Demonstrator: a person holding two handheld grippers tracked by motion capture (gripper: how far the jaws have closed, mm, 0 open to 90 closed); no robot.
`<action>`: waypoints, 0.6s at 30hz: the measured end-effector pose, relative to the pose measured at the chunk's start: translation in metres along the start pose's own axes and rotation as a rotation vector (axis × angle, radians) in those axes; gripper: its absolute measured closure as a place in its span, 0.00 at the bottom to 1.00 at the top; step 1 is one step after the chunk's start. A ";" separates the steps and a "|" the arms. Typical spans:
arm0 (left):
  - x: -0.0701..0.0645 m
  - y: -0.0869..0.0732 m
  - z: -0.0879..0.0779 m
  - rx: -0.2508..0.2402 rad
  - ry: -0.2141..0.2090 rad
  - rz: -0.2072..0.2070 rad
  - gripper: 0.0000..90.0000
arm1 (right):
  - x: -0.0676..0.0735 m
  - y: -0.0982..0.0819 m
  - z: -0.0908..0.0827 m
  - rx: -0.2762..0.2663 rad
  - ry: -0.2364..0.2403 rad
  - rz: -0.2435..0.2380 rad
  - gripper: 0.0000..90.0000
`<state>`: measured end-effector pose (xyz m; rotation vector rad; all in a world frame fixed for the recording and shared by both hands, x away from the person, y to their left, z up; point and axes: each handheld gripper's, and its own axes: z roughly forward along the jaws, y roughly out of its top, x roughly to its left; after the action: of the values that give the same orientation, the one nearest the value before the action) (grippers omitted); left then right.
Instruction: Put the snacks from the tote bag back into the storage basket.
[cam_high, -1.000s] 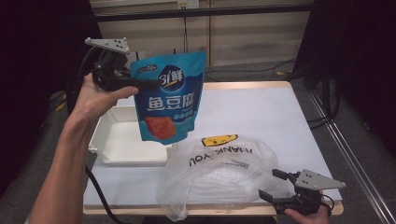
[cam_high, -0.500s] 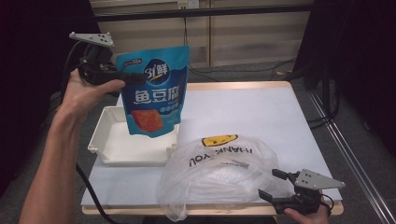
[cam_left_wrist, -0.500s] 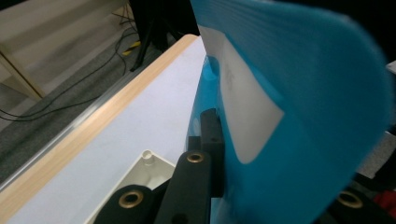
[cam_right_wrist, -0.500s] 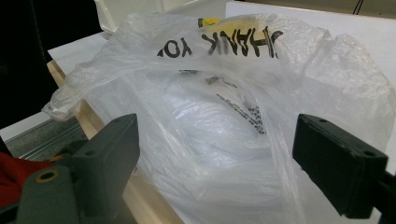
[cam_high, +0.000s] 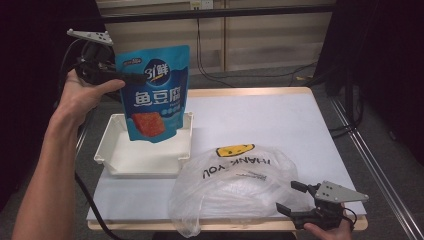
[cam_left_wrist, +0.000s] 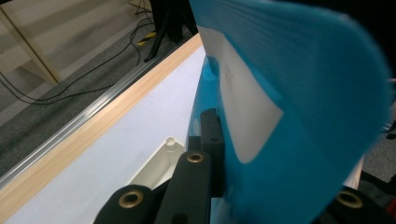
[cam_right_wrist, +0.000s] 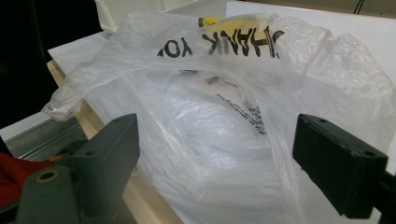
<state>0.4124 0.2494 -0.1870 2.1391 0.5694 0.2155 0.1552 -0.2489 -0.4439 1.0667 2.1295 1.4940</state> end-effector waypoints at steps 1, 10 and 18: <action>0.002 -0.002 0.001 0.001 0.003 -0.002 1.00 | 0.000 0.000 0.000 -0.002 0.000 -0.003 0.16; 0.015 -0.016 0.020 0.012 0.019 -0.023 1.00 | 0.000 -0.001 0.000 0.001 0.002 0.004 0.16; 0.029 -0.030 0.037 -0.005 0.023 -0.044 1.00 | 0.001 -0.001 0.000 0.005 0.007 0.002 0.16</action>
<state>0.4419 0.2513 -0.2346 2.1197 0.6281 0.2165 0.1547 -0.2483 -0.4446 1.0668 2.1382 1.4964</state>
